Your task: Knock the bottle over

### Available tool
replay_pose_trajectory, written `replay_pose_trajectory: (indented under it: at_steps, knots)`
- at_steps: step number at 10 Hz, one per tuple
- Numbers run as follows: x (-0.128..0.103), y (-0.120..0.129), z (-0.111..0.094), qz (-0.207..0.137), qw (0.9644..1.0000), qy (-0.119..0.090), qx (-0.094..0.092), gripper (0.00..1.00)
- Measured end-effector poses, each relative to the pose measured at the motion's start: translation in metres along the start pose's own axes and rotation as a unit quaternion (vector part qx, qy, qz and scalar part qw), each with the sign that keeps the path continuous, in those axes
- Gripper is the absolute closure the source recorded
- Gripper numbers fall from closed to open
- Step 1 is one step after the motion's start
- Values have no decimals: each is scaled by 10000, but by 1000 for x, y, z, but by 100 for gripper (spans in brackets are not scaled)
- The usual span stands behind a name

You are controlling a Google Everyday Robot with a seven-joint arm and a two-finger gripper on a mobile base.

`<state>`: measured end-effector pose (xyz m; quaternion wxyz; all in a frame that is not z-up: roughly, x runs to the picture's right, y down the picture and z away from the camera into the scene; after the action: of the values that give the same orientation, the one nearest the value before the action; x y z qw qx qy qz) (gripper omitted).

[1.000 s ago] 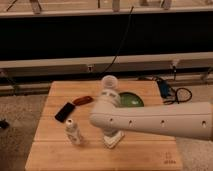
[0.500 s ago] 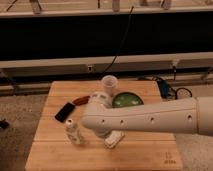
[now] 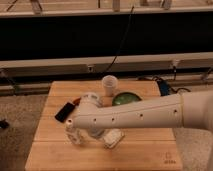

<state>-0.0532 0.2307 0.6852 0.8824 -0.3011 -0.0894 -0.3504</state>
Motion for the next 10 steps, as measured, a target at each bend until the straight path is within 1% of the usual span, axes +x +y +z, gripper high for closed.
replay_pose_trajectory:
  at_steps: [2, 3, 4, 6, 9, 10]
  knots:
    - [-20, -13, -1, -206, 9998, -24, -6, 98]
    - [-30, -18, -2, -385, 9993, -29, -4, 98]
    - [-34, -19, -2, -562, 9984, -25, 2, 98]
    - [-38, -24, -2, -676, 9977, -26, 23, 98]
    - [-61, -38, -3, -907, 9958, -79, 69, 98]
    - [-63, -39, -3, -978, 9952, -76, 75, 98]
